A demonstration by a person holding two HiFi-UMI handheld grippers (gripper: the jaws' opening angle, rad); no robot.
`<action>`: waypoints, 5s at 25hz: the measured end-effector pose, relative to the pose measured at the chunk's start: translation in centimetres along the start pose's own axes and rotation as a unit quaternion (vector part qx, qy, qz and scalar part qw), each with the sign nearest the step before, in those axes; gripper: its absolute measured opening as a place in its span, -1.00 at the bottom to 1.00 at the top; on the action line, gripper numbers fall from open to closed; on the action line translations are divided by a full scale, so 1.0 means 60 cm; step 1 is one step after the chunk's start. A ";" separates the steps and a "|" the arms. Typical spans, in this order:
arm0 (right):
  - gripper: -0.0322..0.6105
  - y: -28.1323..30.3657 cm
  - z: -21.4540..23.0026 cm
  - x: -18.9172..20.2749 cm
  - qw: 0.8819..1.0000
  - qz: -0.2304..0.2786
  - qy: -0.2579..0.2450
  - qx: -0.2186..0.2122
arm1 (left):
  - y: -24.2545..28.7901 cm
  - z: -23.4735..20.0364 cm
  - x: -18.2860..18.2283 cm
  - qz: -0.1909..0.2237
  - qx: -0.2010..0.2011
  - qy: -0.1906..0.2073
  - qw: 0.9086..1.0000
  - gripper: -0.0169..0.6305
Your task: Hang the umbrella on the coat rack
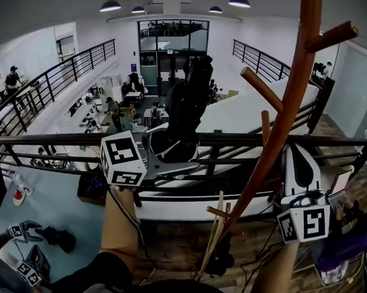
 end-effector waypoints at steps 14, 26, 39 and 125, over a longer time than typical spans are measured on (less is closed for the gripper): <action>-0.81 0.002 0.011 0.019 1.000 0.006 0.001 -0.001 | 0.034 -0.048 -0.010 -0.112 -0.324 0.121 0.932 -0.29; -0.81 0.004 -0.002 0.009 1.000 0.013 0.008 -0.006 | 0.035 -0.046 -0.072 -0.095 -0.334 0.136 0.928 -0.28; -0.80 -0.009 -0.007 0.000 1.000 0.018 0.014 -0.013 | 0.028 -0.011 -0.034 -0.130 -0.333 0.136 0.924 -0.28; -0.81 -0.042 -0.017 -0.005 0.994 0.043 0.061 -0.085 | 0.100 0.186 0.084 -0.154 -0.278 0.036 0.947 -0.23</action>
Point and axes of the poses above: the fingertips, and each gripper's own axes: y forward along the fingers, z to its right, x out of its underside, the point moved 6 cm from there along -y, backward along the fingers, and after that the axes turned 15 degrees about -x, right-handed, at the moved point
